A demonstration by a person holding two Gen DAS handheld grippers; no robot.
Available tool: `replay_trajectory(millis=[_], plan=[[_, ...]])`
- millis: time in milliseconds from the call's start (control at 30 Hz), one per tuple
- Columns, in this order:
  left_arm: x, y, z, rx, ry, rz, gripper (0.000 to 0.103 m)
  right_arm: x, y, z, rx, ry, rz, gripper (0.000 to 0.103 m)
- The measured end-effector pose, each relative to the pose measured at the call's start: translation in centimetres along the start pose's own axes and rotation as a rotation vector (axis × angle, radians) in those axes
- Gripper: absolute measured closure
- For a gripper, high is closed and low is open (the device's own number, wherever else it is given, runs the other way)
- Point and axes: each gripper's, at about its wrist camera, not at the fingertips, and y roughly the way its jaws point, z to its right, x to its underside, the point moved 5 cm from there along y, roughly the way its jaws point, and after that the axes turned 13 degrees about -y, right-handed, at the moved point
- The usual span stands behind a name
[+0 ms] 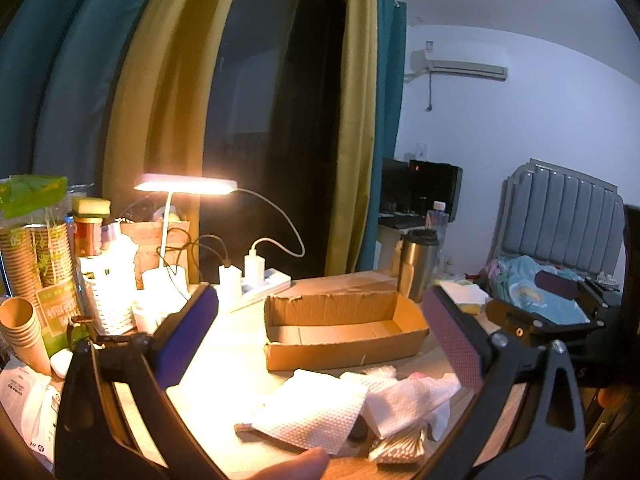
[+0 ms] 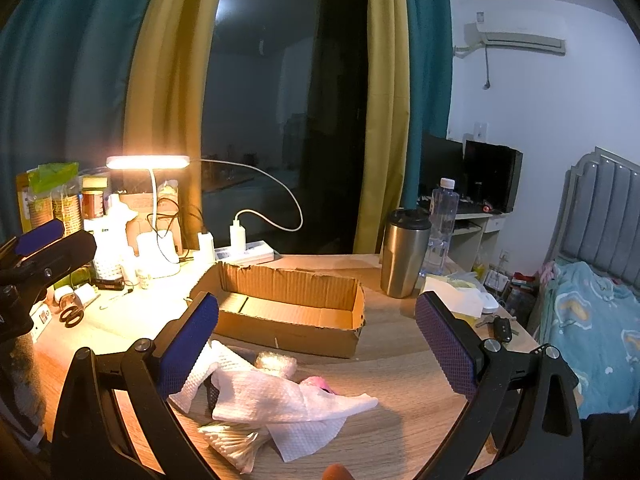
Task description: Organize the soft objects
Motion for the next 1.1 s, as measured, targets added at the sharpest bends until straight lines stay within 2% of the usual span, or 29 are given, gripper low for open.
replay_trajectory(millis=[1100], plan=[[-0.5,-1.2,0.1,-0.007,0.001,0.013,0.000,-0.5,-1.2,-0.3,0.011,0.002,0.013,0.002]])
